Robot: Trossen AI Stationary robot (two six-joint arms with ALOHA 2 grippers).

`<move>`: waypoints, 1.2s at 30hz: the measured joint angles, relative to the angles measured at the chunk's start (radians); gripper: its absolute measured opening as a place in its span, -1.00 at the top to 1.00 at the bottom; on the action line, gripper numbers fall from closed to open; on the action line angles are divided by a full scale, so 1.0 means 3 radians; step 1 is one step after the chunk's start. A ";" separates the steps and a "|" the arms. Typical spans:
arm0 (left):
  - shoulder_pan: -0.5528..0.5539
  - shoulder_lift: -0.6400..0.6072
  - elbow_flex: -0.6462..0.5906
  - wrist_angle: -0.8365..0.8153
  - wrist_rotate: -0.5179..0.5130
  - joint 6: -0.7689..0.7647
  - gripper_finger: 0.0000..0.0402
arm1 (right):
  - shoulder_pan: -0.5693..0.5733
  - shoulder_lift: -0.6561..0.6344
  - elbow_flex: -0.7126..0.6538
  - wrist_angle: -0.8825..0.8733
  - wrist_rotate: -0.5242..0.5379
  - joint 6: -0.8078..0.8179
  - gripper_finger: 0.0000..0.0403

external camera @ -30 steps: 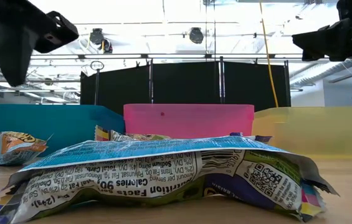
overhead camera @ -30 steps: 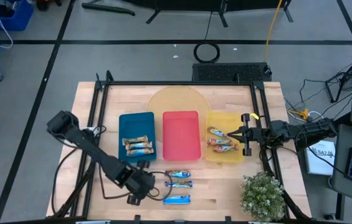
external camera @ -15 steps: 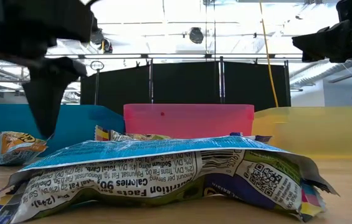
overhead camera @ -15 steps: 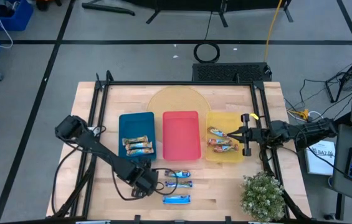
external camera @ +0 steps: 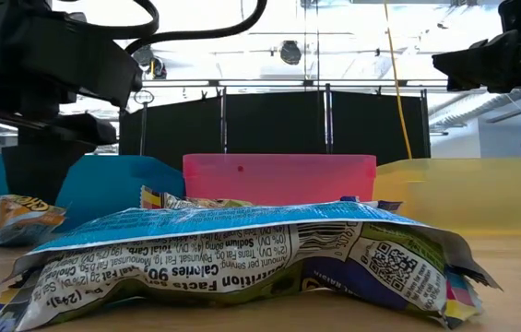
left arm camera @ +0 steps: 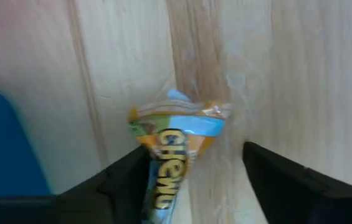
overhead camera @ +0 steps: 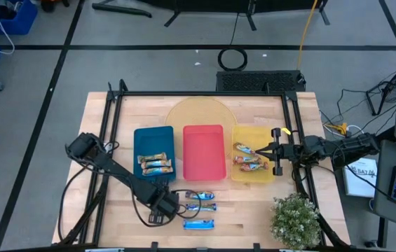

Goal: Pick and place Granola Bars by type
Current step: Put the green granola bar into the blue bin

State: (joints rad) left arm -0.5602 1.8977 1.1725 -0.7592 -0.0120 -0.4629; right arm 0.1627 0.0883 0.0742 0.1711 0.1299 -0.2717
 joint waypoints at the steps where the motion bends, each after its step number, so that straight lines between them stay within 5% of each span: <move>1: 0.0004 -0.0017 -0.0008 -0.0007 0.0017 -0.0004 -0.20 | 0.0000 0.0000 0.0000 0.0000 0.0000 -0.0006 1.00; 11: 0.0070 -0.0197 -0.0022 -0.0009 0.0040 0.0042 0.62 | 0.0000 0.0000 0.0000 0.0000 0.0000 -0.0008 1.00; 16: 0.0056 -0.0345 -0.0022 -0.0004 0.0040 0.0210 0.88 | 0.0000 0.0000 0.0000 0.0000 0.0000 -0.0008 1.00; 20: 0.0039 -0.0629 -0.0022 -0.0003 -0.0010 0.0350 0.89 | 0.0000 0.0000 0.0000 0.0000 0.0000 -0.0008 1.00; 25: -0.0028 -0.1217 -0.0019 -0.0080 -0.0616 0.0568 0.78 | -0.0001 0.0000 0.0001 0.0000 0.0000 -0.0008 1.00; 32: 0.0147 -0.1982 -0.0014 -0.1035 -0.1673 0.0300 0.90 | 0.0000 0.0000 0.0001 -0.0001 0.0000 -0.0008 1.00; 36: 0.0492 -0.2147 -0.0014 -0.1350 -0.1782 0.0140 0.91 | 0.0000 0.0000 0.0001 -0.0001 0.0000 -0.0015 1.00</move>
State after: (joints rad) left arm -0.4125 1.2537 1.1683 -1.1641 -0.5466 -0.4208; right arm 0.1627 0.0883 0.0746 0.1707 0.1299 -0.2763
